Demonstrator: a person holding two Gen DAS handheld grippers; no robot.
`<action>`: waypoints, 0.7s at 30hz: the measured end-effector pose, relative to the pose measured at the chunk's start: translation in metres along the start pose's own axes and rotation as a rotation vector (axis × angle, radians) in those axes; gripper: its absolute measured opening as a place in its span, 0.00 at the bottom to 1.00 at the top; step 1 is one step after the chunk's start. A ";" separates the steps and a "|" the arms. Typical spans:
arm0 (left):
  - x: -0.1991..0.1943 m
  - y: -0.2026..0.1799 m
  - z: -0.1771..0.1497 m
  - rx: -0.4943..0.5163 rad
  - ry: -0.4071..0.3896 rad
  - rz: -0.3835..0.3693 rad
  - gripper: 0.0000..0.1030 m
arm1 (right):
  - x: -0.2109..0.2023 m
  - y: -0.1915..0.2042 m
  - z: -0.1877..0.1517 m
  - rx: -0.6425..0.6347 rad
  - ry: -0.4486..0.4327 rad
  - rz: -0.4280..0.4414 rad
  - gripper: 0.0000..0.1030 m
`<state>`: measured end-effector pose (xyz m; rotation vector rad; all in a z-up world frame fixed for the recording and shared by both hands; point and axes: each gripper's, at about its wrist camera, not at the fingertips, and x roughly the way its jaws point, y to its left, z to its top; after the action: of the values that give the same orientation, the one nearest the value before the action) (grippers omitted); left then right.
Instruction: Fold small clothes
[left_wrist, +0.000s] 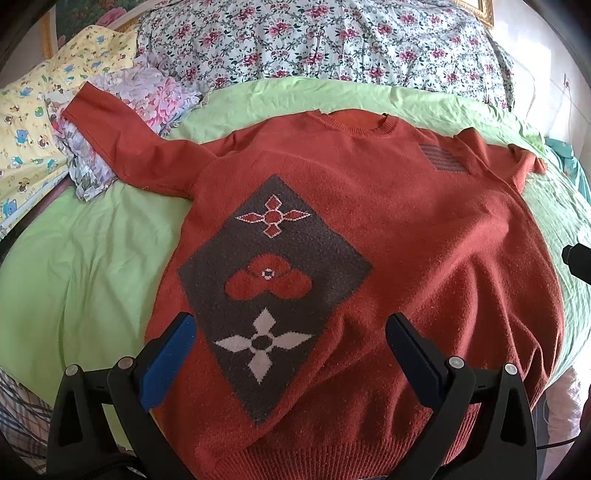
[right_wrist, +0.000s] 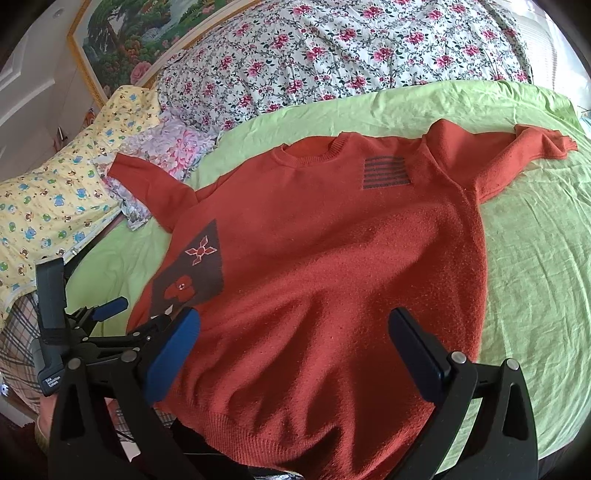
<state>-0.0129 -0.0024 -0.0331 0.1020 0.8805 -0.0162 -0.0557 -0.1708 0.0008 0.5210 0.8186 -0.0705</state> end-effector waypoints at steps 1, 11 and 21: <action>0.000 0.000 0.000 0.000 0.002 0.000 0.99 | 0.000 0.000 0.000 0.000 0.000 0.001 0.99; 0.004 -0.002 0.002 0.005 0.011 -0.003 0.99 | 0.000 0.005 0.000 0.006 -0.003 0.006 0.99; 0.016 -0.001 0.005 -0.003 0.037 -0.023 0.99 | 0.008 -0.004 0.006 0.042 -0.002 0.015 0.99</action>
<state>0.0011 -0.0034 -0.0422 0.0898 0.9191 -0.0346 -0.0474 -0.1762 -0.0035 0.5666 0.8129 -0.0745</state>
